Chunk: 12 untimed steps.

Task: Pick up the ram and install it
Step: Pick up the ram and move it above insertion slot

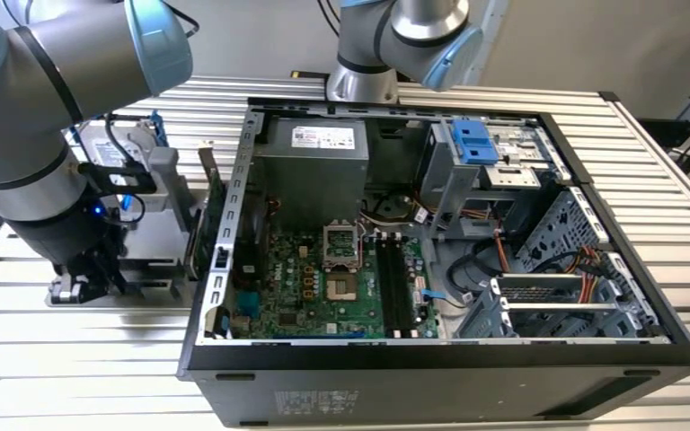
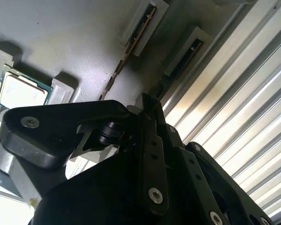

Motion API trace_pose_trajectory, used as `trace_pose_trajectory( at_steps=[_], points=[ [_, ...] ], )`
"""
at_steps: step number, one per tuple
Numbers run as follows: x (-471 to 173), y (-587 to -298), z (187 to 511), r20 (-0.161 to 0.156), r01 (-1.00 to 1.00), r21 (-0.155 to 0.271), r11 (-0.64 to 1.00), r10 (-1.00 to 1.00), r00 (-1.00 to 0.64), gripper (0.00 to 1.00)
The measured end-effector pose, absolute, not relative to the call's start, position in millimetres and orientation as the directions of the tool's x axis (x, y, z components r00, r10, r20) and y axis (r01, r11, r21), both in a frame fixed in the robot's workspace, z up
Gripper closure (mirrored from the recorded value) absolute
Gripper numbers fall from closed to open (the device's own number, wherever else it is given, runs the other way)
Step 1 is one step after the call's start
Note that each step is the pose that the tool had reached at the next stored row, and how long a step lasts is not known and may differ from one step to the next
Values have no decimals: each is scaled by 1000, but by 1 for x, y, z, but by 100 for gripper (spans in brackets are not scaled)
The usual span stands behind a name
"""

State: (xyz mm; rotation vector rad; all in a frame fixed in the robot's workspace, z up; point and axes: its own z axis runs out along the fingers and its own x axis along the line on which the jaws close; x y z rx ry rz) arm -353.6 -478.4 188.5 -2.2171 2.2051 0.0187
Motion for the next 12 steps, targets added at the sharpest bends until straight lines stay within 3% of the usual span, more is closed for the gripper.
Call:
trace_pose_trajectory(
  at_steps=[12],
  points=[
    [-354, -478, 211, -19, -1000, -2, -5, -1000, 5, 100]
  ],
)
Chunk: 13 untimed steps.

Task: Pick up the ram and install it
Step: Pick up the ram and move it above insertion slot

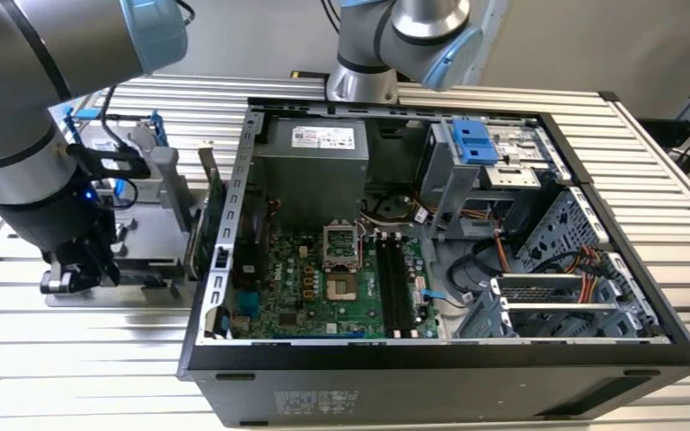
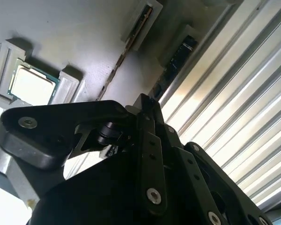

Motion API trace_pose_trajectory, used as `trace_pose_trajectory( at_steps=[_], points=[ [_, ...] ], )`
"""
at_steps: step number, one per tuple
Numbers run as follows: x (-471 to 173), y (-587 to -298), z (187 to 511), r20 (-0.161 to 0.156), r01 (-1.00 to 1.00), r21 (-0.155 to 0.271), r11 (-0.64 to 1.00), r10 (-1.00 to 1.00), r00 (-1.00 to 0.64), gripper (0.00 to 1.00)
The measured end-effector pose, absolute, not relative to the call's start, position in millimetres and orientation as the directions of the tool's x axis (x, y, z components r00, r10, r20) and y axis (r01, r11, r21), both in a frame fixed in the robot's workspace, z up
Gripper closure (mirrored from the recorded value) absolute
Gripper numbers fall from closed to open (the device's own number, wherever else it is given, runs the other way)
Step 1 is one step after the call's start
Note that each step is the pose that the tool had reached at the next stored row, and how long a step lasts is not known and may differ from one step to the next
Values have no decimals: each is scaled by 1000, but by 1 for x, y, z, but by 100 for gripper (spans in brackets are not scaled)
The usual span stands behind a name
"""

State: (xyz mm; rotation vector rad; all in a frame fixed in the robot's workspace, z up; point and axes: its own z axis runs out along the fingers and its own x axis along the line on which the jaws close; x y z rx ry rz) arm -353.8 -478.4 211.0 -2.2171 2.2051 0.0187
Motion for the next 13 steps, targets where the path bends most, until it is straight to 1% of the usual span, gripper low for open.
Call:
trace_pose_trajectory(
  at_steps=[13],
  points=[
    [-354, -478, 243, -19, -1000, -2, -5, -1000, 5, 100]
  ],
)
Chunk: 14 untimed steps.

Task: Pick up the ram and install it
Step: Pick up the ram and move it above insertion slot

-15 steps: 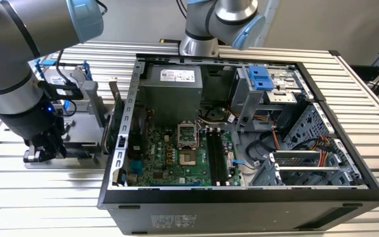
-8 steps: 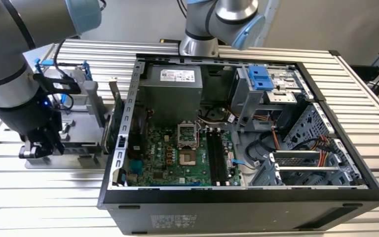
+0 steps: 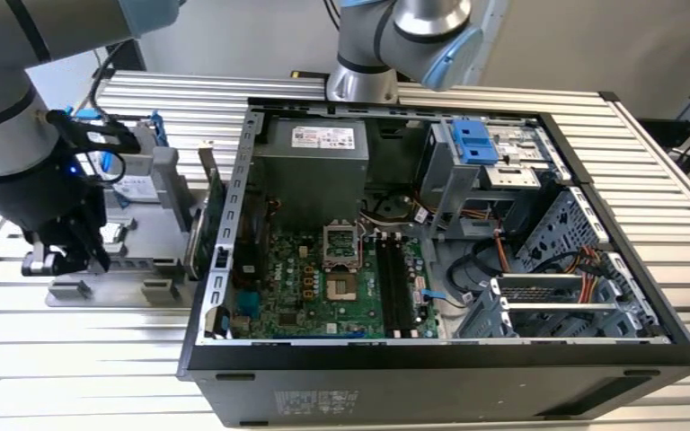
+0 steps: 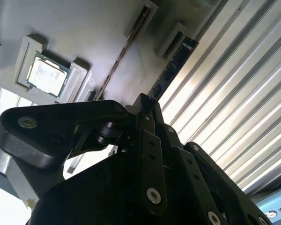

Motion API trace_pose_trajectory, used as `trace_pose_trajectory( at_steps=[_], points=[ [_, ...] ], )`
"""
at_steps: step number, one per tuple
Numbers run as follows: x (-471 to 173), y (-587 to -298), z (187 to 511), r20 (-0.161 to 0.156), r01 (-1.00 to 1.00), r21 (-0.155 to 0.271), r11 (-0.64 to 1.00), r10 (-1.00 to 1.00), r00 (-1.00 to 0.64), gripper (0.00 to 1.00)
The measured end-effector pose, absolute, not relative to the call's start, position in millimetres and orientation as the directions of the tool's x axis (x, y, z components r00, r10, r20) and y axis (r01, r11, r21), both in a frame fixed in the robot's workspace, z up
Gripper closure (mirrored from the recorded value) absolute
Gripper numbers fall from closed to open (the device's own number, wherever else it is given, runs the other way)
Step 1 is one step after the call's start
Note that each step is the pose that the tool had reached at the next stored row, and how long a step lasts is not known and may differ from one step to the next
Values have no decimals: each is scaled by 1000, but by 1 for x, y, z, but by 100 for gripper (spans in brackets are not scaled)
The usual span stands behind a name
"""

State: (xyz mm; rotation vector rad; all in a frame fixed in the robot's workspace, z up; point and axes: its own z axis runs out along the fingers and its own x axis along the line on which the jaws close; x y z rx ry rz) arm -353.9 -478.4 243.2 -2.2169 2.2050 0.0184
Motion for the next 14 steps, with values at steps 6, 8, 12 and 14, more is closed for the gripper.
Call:
trace_pose_trajectory(
  at_steps=[6, 8, 12, 14],
  points=[
    [-354, -478, 259, -19, -1000, -2, -5, -1000, 5, 100],
    [-354, -478, 264, -19, -1000, -2, -5, -1000, 5, 100],
    [-354, -478, 273, -19, -1000, -2, -5, -1000, 5, 100],
    [-354, -478, 277, -19, -1000, -2, -5, -1000, 5, 100]
  ],
)
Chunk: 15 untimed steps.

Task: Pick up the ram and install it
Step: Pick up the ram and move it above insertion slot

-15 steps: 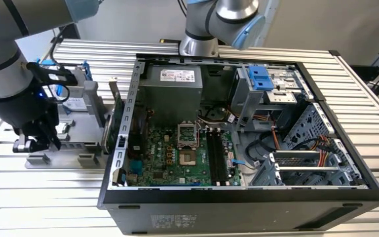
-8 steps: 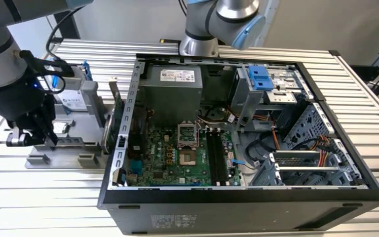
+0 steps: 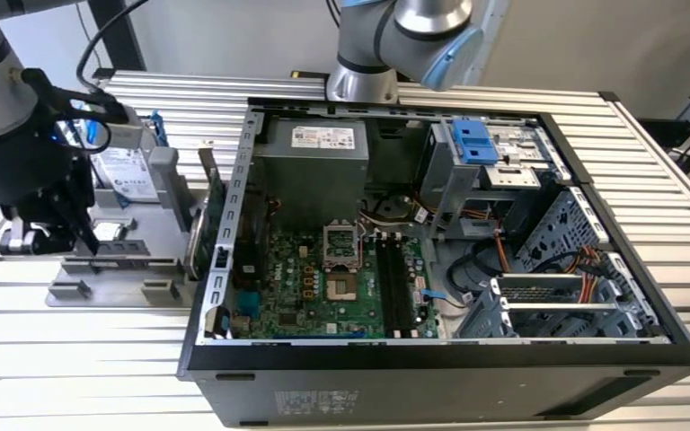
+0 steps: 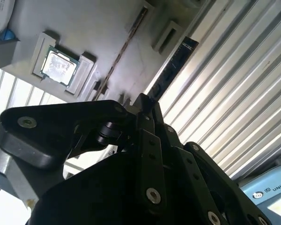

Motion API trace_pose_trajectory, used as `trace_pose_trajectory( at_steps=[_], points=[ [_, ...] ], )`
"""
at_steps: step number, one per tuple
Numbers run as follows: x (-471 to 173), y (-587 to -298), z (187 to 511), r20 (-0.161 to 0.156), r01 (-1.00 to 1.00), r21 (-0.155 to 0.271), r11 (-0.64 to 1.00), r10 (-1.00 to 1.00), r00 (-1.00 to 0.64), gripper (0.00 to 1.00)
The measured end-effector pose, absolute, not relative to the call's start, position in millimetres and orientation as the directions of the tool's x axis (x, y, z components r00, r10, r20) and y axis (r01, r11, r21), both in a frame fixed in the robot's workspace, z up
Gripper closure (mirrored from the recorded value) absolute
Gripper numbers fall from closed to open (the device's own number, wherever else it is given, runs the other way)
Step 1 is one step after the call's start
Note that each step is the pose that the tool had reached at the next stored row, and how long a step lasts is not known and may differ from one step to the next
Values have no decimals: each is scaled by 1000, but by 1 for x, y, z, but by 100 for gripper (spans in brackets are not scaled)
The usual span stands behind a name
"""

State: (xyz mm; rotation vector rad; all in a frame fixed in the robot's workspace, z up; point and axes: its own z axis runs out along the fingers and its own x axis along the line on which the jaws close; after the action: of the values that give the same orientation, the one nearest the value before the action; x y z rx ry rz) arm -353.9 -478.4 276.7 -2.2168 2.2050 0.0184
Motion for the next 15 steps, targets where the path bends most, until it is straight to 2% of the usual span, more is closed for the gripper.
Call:
trace_pose_trajectory(
  at_steps=[15],
  points=[
    [-354, -478, 310, -19, -1000, -2, -5, -1000, 5, 100]
  ],
)
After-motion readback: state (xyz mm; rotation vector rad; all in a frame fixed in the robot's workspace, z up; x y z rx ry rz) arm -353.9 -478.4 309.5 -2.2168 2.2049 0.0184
